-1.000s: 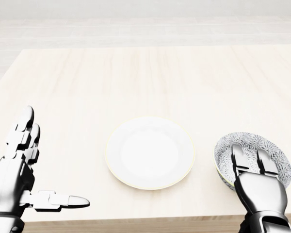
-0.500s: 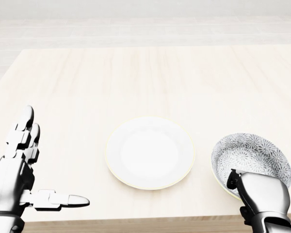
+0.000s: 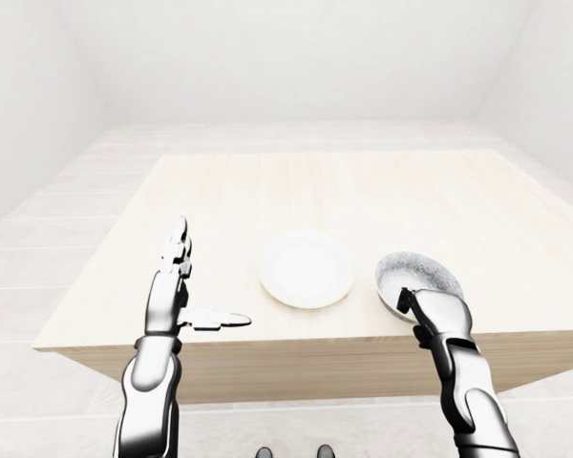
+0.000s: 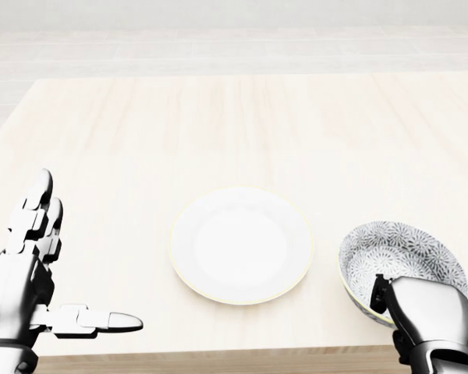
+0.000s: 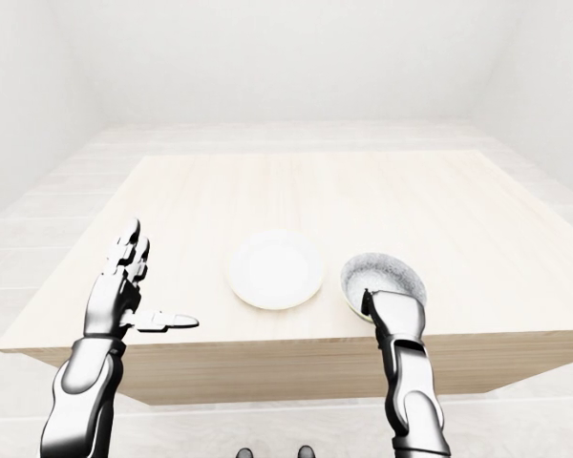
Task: Put the bowl on the plate.
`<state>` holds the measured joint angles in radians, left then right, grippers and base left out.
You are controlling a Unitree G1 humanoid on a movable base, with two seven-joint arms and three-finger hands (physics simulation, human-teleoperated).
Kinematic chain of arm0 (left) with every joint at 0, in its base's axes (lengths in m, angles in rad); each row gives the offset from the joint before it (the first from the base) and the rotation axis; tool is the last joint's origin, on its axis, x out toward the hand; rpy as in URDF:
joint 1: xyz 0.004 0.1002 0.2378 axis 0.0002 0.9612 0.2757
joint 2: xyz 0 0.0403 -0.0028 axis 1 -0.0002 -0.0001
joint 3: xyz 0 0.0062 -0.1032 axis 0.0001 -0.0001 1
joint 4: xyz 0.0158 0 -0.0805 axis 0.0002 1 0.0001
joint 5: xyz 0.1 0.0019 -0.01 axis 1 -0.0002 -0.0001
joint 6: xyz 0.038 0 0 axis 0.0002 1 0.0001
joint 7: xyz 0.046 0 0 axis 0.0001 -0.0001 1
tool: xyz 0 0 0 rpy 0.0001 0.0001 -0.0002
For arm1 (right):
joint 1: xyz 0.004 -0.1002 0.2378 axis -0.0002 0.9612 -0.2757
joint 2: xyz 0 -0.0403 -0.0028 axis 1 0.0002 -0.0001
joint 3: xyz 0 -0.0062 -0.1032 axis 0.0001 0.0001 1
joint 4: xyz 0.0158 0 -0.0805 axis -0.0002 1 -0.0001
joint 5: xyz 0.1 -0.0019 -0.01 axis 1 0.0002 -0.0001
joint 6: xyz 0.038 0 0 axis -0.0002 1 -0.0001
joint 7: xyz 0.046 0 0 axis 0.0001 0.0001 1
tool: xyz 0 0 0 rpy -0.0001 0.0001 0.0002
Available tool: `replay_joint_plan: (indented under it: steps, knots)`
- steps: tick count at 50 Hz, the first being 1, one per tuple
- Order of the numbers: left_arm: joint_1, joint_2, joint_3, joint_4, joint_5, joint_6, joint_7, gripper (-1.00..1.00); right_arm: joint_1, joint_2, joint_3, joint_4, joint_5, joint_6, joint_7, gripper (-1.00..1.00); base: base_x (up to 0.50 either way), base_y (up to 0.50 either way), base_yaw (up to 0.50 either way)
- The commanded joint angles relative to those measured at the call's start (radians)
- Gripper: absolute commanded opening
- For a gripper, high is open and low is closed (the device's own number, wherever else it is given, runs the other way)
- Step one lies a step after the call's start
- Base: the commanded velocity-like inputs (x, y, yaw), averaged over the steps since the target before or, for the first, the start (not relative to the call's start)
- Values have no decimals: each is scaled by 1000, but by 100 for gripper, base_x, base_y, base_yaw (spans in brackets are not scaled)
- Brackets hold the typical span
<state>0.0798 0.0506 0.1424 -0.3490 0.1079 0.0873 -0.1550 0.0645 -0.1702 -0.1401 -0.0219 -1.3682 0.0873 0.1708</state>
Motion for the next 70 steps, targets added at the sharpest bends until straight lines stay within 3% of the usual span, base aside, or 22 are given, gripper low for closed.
replay_joint_plan:
  steps: [1, 20, 23, 49, 70]
  knots:
    - [5, 0, 5, 4, -6, 0, -2, 100, 17, 5, -8, -60, -27, 0, 39, -31, 0, 0, 0]
    - [4, 2, 14, -3, -9, 0, -7, 100, 28, 16, -50, -215, -100, 0, 166, -40, 0, 0, 0]
    - [3, 2, 13, -2, -7, 0, -6, 100, 28, 16, -63, -241, -109, 0, 191, -54, 0, 0, 0]
    - [-5, 3, 12, 19, -6, 0, -1, 100, -35, 14, -122, -324, -160, 0, 327, -55, 0, 0, 0]
    - [0, 0, 1, 17, 3, 0, 1, 100, -174, -1, -72, -257, -205, 0, 396, -61, 0, 0, 0]
